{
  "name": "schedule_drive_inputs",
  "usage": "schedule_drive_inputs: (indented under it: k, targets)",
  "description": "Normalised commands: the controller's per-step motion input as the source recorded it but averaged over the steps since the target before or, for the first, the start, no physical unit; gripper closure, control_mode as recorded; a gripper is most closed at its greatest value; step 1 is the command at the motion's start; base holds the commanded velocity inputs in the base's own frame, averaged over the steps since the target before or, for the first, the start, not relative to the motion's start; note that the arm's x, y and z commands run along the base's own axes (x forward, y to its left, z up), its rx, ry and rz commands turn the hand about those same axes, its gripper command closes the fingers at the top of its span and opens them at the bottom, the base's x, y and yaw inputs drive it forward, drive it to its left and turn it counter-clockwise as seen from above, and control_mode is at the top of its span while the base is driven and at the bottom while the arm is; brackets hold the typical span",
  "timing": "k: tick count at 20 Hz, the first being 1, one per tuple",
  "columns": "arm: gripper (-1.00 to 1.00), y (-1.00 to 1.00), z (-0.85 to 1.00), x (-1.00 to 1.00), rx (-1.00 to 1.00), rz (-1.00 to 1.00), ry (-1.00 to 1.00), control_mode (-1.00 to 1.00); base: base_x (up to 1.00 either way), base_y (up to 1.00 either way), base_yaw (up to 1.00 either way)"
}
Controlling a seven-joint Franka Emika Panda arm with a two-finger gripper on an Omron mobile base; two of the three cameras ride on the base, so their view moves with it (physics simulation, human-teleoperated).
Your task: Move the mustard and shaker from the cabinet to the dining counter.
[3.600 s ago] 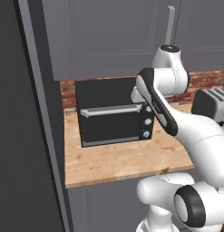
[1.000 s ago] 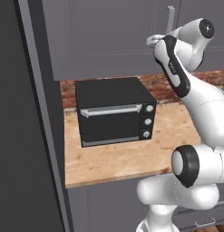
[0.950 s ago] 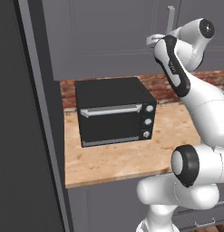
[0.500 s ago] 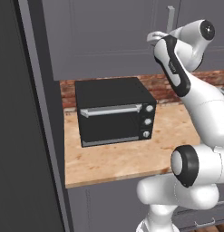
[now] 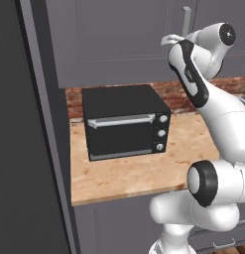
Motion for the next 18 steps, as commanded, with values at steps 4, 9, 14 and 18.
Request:
schedule_drive_inputs:
  k: [4,9,14,18]
  targets:
    - [1.00,0.00,0.00,-0.10,0.00,0.00,0.00,-1.00,0.00,0.00,0.00]
    - [1.00,0.00,0.00,-0.94,0.00,0.00,-0.08,-1.00,0.00,0.00,0.00]
    - [1.00,-0.11,0.00,-1.00,0.00,-0.03,-0.30,-1.00,0.00,0.00,0.00]
    - [1.00,-0.18,0.00,-1.00,0.00,-0.06,-0.31,-1.00,0.00,0.00,0.00]
